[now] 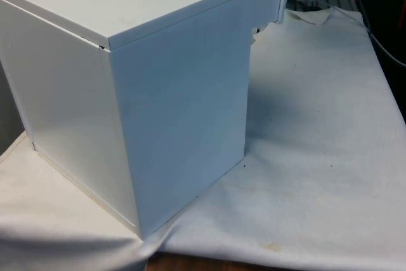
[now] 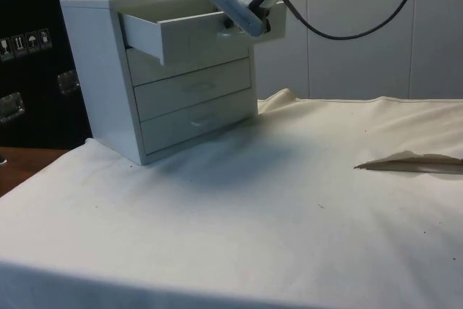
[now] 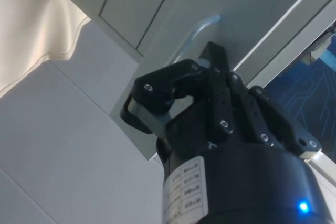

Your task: Open the drawer, then close it.

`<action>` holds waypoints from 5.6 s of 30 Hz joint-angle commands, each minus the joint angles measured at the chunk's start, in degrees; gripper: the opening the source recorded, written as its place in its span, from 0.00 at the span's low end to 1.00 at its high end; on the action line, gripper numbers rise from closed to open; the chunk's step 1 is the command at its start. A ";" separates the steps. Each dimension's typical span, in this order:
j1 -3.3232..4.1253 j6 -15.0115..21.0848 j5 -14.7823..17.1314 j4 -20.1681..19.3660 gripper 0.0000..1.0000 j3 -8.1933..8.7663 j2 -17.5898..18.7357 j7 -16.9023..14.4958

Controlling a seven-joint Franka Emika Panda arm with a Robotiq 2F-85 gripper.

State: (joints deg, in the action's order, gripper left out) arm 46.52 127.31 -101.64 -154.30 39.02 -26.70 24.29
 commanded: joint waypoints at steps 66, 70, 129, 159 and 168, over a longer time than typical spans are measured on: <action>-0.06 21.83 -6.70 17.53 0.00 16.62 14.32 -3.38; -0.06 22.98 -6.65 18.62 0.00 17.30 15.47 -3.32; 0.00 4.07 -5.56 7.33 0.00 4.76 -6.53 -2.98; 0.23 -0.86 -5.84 3.50 0.40 0.63 -12.26 -0.46; 0.34 -0.74 -5.73 3.67 0.89 0.74 -12.03 -0.63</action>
State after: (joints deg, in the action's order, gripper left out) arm 46.75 126.45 -107.49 -150.80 39.65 -38.96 23.84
